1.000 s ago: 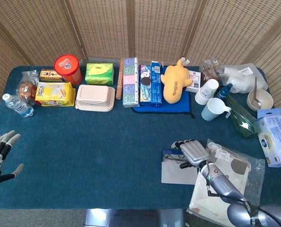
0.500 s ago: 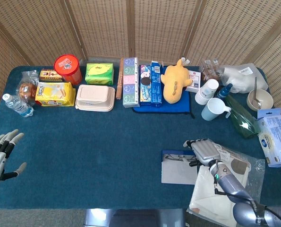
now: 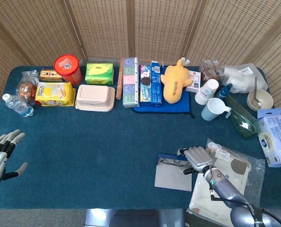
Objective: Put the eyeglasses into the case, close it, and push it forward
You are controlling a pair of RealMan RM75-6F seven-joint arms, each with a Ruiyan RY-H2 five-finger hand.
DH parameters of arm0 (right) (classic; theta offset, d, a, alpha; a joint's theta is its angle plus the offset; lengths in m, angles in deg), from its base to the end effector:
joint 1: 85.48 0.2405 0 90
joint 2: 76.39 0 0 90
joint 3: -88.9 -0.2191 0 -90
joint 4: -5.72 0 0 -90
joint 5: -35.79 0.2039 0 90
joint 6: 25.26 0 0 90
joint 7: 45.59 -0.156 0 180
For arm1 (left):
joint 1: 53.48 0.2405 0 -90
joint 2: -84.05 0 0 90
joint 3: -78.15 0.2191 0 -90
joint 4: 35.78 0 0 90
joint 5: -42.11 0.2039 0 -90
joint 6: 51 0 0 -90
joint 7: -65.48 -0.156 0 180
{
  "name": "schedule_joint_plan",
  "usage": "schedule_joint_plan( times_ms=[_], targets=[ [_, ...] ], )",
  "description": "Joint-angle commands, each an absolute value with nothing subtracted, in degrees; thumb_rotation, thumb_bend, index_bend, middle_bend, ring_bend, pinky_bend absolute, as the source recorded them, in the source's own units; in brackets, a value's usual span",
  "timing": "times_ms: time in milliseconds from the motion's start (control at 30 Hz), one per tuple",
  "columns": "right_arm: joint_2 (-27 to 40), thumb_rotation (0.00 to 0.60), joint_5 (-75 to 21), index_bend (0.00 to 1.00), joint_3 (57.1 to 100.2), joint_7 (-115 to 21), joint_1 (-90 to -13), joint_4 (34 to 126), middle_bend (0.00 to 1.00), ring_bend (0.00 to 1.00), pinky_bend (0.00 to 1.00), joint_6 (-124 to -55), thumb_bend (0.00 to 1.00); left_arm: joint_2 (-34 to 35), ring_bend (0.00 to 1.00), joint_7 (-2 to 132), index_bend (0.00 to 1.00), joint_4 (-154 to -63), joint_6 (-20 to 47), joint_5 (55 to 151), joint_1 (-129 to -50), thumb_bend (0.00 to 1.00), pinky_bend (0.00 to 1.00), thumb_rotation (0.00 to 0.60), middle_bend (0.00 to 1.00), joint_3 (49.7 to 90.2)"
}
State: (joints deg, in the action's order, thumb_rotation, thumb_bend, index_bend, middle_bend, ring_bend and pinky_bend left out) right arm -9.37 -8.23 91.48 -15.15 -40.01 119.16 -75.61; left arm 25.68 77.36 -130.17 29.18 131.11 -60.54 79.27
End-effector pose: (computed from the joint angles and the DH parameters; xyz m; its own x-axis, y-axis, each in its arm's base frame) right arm -0.1519 -0.2532 0.0187 0.5071 -0.5861 0.6320 -0.8612 -0.3140 0.3998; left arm -0.2754 0.1844 0.1492 0.2744 0.1491 0.9500 0.9614 -0.0610 -0.2681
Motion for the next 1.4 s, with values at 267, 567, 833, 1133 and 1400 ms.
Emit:
schedule_joint_plan(
  times_ms=[267,567,833,1133,1400],
  targets=[
    [-7.44,0.220,-7.58,0.25,92.11,-14.06,-38.36,120.96,0.32,0.35,0.32,-75.43,0.39,26.10,0.00,78.24,0.02,-129.83,29.72,131.06,-59.95,0.28,0.00,0.600,0.00,79.61],
    [-6.95,0.216,-8.73,0.26,93.47,-13.73,-38.57,122.23,0.32,0.35,0.32,-76.26,0.39,25.95,0.00,78.59,0.02,-129.52,29.65,130.99,-59.94,0.28,0.00,0.600,0.00,79.62],
    [-6.60,0.218,-10.93,0.26,94.60,-13.63,-38.37,124.08,0.32,0.35,0.32,-75.48,0.39,26.24,0.00,78.61,0.02,-129.60,29.98,130.65,-59.45,0.28,0.00,0.600,0.00,79.80],
    [-6.04,0.219,-13.67,0.25,96.04,-13.23,-38.99,125.75,0.32,0.35,0.32,-76.31,0.39,26.20,0.00,78.48,0.02,-129.85,30.07,130.91,-59.34,0.28,0.00,0.600,0.00,79.93],
    [-5.64,0.215,-14.42,0.26,96.70,-13.08,-39.21,126.11,0.32,0.35,0.32,-76.75,0.39,26.29,0.00,78.76,0.02,-129.70,30.31,130.89,-59.17,0.28,0.00,0.600,0.00,79.90]
  ],
)
